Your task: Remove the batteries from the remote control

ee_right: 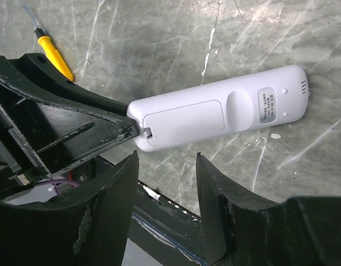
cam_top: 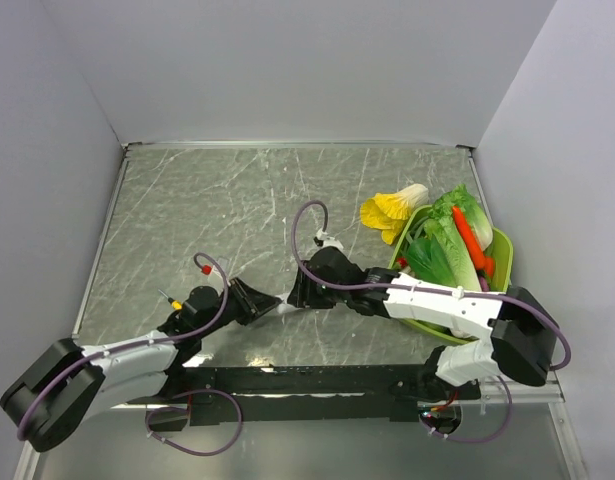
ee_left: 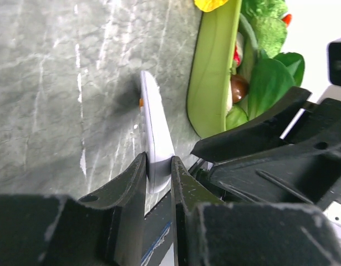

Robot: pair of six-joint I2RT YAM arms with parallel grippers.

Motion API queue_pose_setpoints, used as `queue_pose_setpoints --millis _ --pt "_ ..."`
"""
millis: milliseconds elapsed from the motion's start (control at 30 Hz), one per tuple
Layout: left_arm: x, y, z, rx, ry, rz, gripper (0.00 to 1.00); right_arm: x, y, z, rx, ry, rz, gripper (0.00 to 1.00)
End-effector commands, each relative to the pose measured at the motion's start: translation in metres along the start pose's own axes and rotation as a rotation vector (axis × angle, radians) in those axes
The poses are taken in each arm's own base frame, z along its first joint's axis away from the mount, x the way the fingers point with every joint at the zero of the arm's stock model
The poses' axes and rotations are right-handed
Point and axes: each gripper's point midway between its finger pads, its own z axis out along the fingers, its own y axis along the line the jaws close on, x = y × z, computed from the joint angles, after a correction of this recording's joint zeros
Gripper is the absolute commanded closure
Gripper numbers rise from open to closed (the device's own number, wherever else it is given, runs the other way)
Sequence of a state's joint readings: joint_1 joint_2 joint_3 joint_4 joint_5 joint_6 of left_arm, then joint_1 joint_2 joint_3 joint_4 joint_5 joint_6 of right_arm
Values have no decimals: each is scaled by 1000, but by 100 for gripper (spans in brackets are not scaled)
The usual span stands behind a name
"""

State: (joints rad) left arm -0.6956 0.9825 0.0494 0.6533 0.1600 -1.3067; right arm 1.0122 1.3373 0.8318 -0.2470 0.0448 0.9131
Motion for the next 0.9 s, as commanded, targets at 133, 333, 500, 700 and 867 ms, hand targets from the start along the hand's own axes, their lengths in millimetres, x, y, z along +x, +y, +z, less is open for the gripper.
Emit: queue_pose_setpoints --millis 133,333,500,700,867 --pt "16 43 -10 -83 28 -43 99 -19 23 7 -12 -29 -31 47" --pt "15 41 -11 -77 22 -37 99 -19 16 14 26 -27 -43 48" --pt "12 40 -13 -80 4 -29 99 -15 11 19 41 -18 -51 53" --pt "9 37 -14 -70 -8 -19 99 -13 14 23 27 -7 -56 55" --pt "11 37 -14 -66 1 -20 99 -14 16 22 13 -14 -43 55"
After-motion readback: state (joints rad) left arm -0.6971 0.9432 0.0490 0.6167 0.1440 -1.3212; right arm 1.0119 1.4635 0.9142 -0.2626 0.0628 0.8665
